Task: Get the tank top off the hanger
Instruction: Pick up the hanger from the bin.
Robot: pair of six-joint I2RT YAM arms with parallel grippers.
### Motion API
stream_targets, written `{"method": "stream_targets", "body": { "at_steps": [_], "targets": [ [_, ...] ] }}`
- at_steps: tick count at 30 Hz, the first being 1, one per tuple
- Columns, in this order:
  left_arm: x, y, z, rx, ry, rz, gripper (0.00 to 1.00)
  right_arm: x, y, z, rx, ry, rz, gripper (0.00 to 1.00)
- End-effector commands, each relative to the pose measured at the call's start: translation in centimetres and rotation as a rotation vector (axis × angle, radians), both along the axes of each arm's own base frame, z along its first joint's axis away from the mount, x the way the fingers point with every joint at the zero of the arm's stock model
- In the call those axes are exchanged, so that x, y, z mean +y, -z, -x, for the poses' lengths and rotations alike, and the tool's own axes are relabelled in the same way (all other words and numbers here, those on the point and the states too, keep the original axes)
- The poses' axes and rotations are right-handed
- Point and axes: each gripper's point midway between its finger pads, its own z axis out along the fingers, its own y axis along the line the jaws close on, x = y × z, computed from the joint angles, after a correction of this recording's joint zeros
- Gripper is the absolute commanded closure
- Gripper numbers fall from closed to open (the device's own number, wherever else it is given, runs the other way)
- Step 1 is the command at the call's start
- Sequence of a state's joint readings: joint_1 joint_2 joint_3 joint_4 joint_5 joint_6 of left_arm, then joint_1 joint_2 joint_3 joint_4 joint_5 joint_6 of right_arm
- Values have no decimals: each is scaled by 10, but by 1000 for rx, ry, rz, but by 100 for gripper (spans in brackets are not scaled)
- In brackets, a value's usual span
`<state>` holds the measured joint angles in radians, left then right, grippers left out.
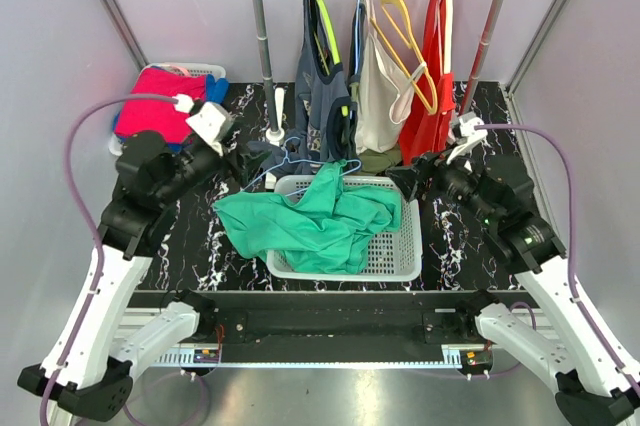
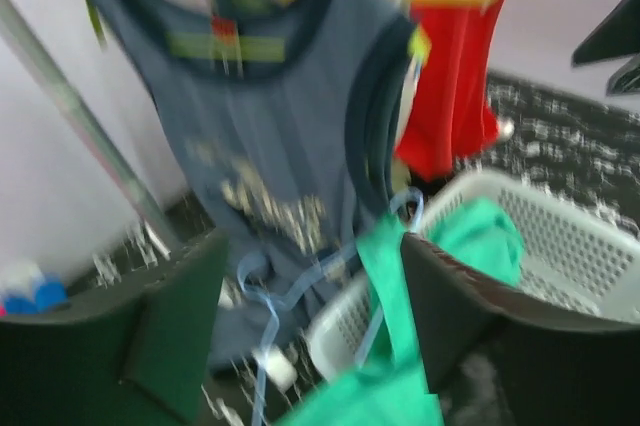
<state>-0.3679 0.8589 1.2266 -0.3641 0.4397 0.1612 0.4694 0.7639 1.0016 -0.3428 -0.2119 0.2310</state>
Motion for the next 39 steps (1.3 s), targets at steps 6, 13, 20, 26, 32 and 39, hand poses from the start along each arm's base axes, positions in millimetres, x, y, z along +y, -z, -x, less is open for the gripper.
{"method": "stream_targets", "body": {
  "at_steps": [6, 13, 20, 26, 32, 39],
  "targets": [
    [55, 129, -69, 500, -255, -135, 11, 8, 3, 3, -32, -52, 0, 23],
    [61, 204, -77, 828, -47, -114, 12, 2, 8, 10, -16, -32, -13, 25],
    [71, 251, -75, 976, 135, -110, 10, -3, 18, 10, 31, -4, 10, 26],
    [77, 282, -84, 1026, 173, -98, 8, -1, 14, 8, 53, -3, 0, 27],
    [89, 299, -112, 948, 125, -120, 8, 1, 15, 6, 80, -2, 0, 27],
    [87, 299, -135, 876, 122, -102, 8, 5, 20, 0, 108, -3, -6, 28]
  ]
}}
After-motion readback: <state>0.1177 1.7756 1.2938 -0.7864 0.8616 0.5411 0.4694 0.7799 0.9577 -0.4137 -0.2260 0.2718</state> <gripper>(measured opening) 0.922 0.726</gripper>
